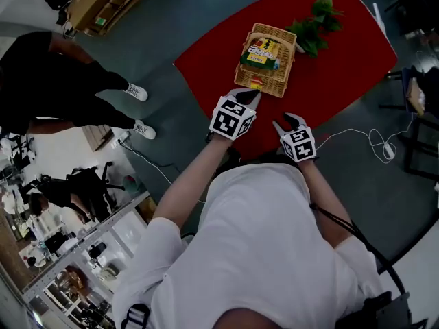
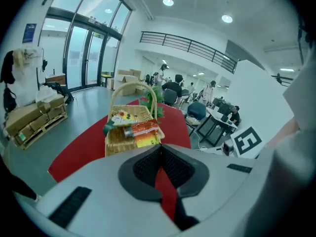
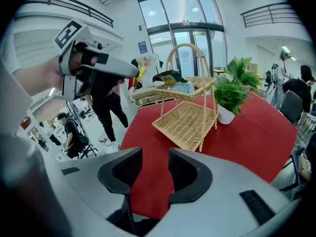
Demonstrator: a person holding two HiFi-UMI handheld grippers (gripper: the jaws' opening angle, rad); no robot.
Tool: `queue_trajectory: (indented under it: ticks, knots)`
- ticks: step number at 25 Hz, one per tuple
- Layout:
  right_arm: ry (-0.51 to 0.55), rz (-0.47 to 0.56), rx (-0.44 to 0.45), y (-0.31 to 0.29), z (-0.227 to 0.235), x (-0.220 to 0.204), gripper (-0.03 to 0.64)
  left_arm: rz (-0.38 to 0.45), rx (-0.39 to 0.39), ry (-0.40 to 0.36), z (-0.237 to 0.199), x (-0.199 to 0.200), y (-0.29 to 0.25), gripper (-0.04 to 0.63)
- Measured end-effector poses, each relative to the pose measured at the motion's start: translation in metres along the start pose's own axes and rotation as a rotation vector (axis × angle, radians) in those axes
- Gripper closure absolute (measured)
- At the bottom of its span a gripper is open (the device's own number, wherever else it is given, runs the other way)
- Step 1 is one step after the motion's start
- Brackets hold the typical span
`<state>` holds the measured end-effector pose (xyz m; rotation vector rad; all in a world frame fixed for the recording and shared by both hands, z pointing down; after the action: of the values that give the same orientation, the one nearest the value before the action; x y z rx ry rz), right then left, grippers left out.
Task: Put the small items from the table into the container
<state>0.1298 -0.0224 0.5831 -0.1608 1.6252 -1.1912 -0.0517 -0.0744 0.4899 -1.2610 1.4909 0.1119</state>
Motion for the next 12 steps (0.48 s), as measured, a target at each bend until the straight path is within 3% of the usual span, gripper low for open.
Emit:
queue_trajectory:
  ticks: [7,12]
  knots:
    - [-0.033,0.010,-0.045,0.007,0.017,-0.003,0.443,0.031,-0.022,-0.082,-0.013,0.061,-0.008,0.584]
    - [-0.059,0.020,-0.078,0.013,0.031,-0.002,0.443,0.029,-0.032,-0.059,-0.027,0.076,-0.024,0.584]
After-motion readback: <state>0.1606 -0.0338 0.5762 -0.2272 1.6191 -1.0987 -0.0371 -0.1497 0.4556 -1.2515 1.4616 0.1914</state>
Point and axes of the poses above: the fingertips, and each gripper's own axes: y backward along the fingers, z to its right, x out of its top, the point moved 9 cm from there along y, backward along the fingers, and after that the axes turned 10 degrees about -x, right-handed, at the moved point
